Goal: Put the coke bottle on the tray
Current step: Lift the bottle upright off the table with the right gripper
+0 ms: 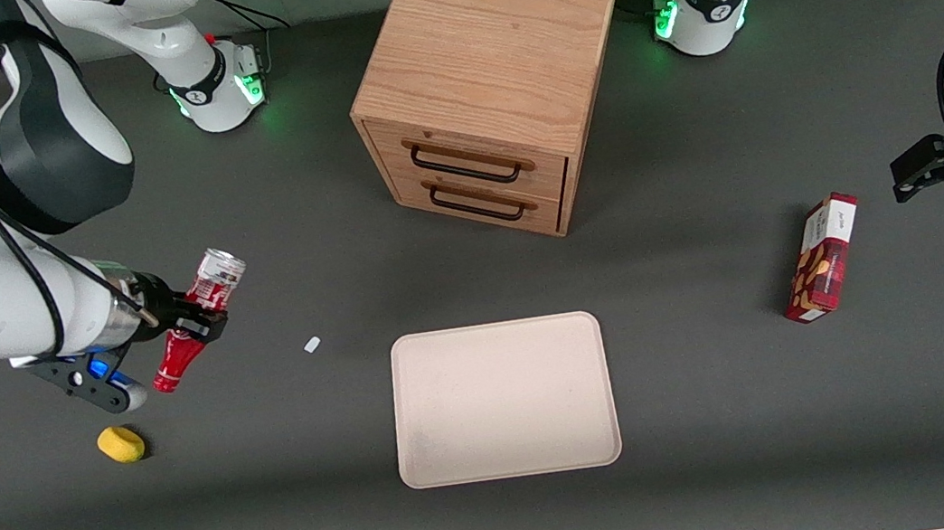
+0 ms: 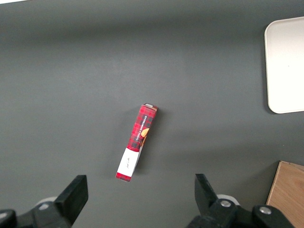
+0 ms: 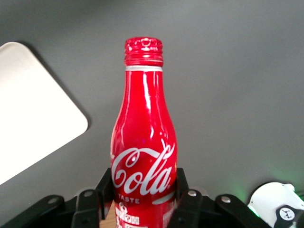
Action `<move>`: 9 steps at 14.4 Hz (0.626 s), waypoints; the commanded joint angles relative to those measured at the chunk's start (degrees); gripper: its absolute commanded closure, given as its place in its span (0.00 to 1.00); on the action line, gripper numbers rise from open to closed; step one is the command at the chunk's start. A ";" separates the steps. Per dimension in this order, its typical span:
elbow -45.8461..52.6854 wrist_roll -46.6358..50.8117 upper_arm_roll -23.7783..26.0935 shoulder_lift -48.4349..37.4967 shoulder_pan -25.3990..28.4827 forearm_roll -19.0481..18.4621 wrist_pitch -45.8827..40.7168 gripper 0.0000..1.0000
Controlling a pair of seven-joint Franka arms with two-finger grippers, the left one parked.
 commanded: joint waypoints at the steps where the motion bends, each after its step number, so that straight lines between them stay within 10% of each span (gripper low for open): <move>1: 8.61 -0.86 -0.24 5.47 4.49 -1.37 -3.00 1.00; 9: 12.58 -10.52 -1.47 17.68 15.05 -4.37 11.56 1.00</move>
